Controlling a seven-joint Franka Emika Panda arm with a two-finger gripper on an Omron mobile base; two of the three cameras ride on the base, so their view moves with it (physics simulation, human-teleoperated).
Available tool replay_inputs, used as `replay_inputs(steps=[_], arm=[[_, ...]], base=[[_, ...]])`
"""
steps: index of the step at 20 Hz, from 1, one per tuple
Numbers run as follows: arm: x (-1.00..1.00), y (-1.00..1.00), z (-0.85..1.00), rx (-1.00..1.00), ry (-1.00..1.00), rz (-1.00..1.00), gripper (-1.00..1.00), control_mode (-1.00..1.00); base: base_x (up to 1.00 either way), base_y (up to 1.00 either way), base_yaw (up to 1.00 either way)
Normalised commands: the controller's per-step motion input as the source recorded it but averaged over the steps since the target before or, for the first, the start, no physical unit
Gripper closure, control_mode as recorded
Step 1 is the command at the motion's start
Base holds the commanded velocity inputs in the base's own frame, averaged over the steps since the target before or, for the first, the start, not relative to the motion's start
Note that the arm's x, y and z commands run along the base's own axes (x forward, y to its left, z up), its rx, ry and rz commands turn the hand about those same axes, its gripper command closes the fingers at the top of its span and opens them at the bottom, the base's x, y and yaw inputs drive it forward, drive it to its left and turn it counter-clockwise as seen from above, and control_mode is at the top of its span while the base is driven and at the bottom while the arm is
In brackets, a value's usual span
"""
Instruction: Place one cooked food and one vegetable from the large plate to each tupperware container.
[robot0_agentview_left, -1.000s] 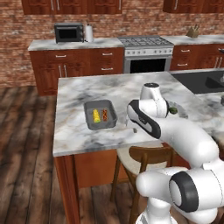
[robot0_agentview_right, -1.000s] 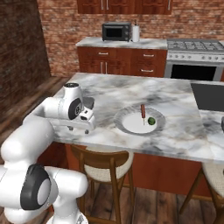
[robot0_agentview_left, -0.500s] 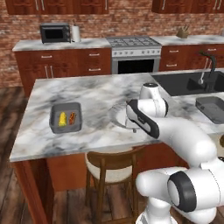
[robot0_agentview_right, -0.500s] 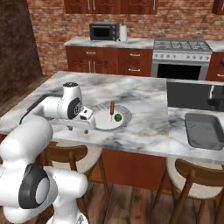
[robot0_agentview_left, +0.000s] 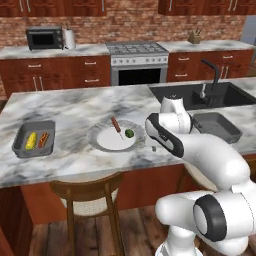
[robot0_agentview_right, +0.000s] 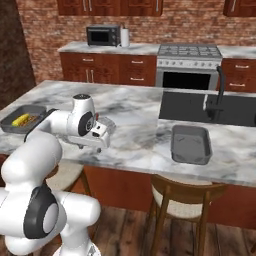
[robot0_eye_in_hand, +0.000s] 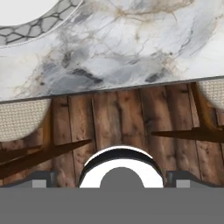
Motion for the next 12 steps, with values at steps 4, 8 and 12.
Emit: replay_inputs(steps=[4, 8, 12], arm=[[0.0, 0.0, 0.0, 0.0, 0.0, 0.0, -1.0, 1.0], [0.0, 0.0, 0.0, 0.0, 0.0, 0.0, -1.0, 1.0], [0.0, 0.0, 0.0, 0.0, 0.0, 0.0, -1.0, 1.0]], base=[[0.14, -0.31, -0.31], [0.19, -0.42, -0.37], [0.27, -0.4, -0.37]])
